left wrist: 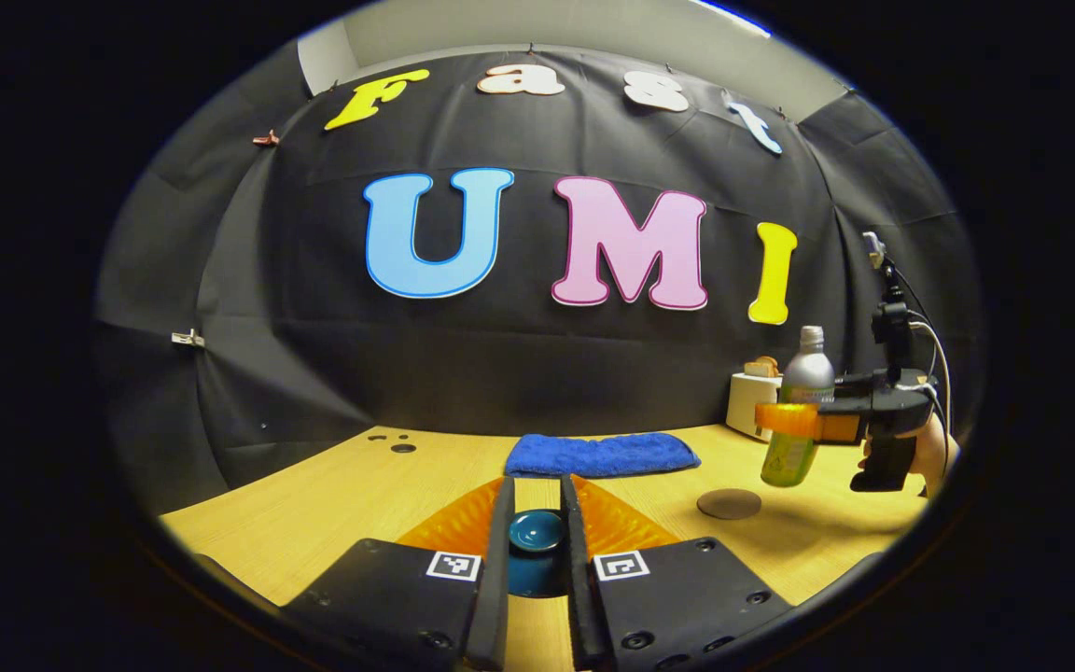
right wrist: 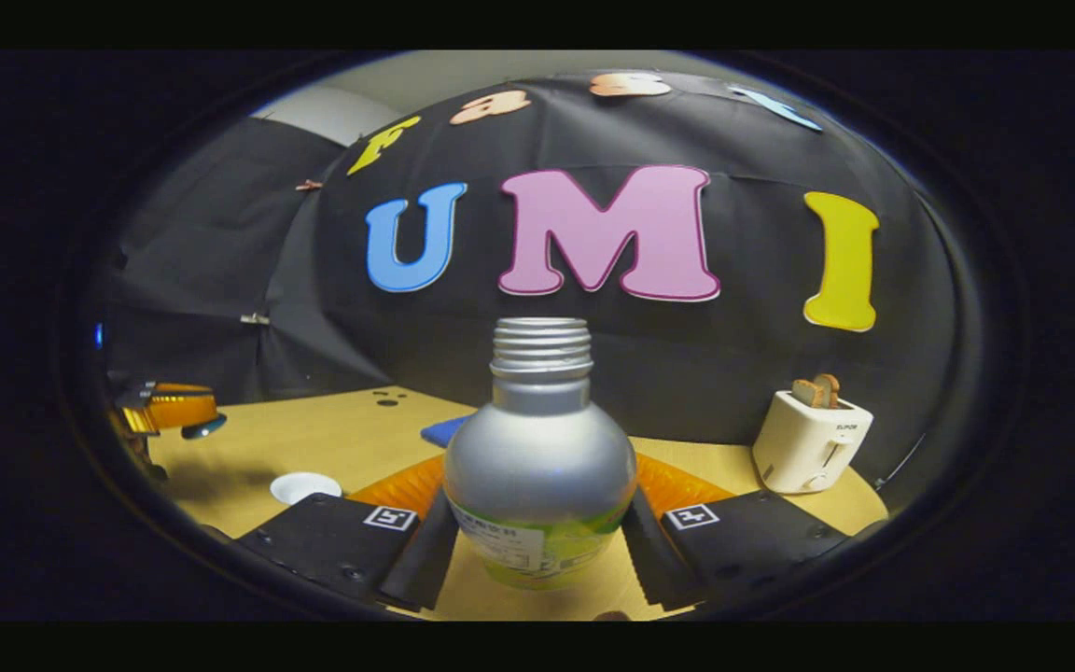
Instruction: Open the teacup lid with one hand, grasp the water bottle and pour water into the teacup with the other hand; after pouring, place the water bottle on the coaster and then close the teacup lid.
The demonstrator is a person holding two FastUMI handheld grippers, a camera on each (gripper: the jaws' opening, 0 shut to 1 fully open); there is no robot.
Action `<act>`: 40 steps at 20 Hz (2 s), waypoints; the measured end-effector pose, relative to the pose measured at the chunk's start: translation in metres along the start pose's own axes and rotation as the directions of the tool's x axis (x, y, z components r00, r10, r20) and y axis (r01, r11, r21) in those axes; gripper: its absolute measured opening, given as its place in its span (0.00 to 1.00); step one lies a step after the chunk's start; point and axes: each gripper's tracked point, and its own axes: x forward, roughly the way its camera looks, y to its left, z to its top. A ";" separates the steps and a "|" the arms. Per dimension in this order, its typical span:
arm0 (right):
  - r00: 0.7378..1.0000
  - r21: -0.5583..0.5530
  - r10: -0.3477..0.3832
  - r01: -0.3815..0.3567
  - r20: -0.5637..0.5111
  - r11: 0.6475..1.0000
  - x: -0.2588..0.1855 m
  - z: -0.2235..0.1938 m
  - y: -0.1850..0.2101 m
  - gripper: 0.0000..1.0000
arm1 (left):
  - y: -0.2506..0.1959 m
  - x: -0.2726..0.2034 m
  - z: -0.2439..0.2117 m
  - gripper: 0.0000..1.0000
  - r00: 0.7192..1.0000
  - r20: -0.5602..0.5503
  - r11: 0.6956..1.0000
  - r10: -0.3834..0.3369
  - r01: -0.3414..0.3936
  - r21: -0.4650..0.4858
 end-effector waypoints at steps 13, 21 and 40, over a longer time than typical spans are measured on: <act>0.999 0.122 0.019 -0.014 -0.042 0.992 0.051 -0.064 -0.024 0.82 | -0.006 0.013 -0.016 0.31 0.999 -0.037 1.000 0.003 -0.002 0.020; 0.998 0.046 -0.009 0.011 -0.059 0.999 0.057 -0.074 -0.014 0.84 | -0.009 0.006 -0.015 0.30 1.000 -0.029 1.000 0.000 0.000 0.010; 0.996 0.130 -0.047 0.057 -0.080 0.990 0.038 -0.074 -0.016 1.00 | -0.016 -0.022 -0.006 0.30 1.000 -0.007 1.000 0.009 -0.009 0.020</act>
